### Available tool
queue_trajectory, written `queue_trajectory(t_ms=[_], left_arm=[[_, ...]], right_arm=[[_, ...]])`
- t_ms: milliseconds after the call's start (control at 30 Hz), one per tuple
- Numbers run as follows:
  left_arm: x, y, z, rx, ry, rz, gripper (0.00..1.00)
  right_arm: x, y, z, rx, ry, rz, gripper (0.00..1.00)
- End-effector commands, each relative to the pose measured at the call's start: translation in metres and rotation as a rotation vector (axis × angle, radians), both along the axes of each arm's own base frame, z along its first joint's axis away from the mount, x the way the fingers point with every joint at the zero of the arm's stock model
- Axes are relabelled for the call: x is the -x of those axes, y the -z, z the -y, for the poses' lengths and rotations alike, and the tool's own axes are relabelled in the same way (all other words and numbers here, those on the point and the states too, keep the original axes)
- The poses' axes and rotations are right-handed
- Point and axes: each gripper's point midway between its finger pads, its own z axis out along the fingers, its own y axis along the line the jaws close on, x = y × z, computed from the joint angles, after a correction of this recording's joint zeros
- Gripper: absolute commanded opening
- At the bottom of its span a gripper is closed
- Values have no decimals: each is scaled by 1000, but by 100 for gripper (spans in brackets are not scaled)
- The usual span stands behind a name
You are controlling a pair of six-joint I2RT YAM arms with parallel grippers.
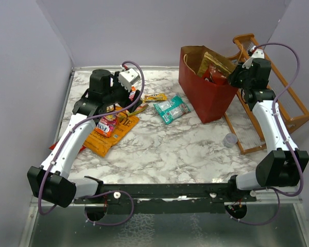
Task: Place the snacks into the paper bag
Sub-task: Place the snack in the paper bag.
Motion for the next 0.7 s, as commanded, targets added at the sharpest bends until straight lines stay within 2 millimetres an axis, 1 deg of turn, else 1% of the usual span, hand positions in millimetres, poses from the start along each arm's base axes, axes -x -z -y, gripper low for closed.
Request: queue_trajectory(t_ms=[0,133,300,433,533,667], left_arm=[[-7,-5,-7,-23,-29,49,85],[-8,-1,-11,-44,-40,54,85],[-13,11,-19,-85,-82,40,86],[-21,29,-33,-155,-150,-4,86],[-27,50,-41,-213,-185,-62,87],[-30,77,-57,-261,-217,-142,87]], right_arm=[[-8,-18,2,-5,5,66,19],[-9,-22,0,-1,-9,74,25],[-6,-36,-6,23,-65,105,33],[0,-48,-21,58,-176,136,41],[8,-60,-37,96,-302,165,47],[18,-69,-51,148,-426,170,52]])
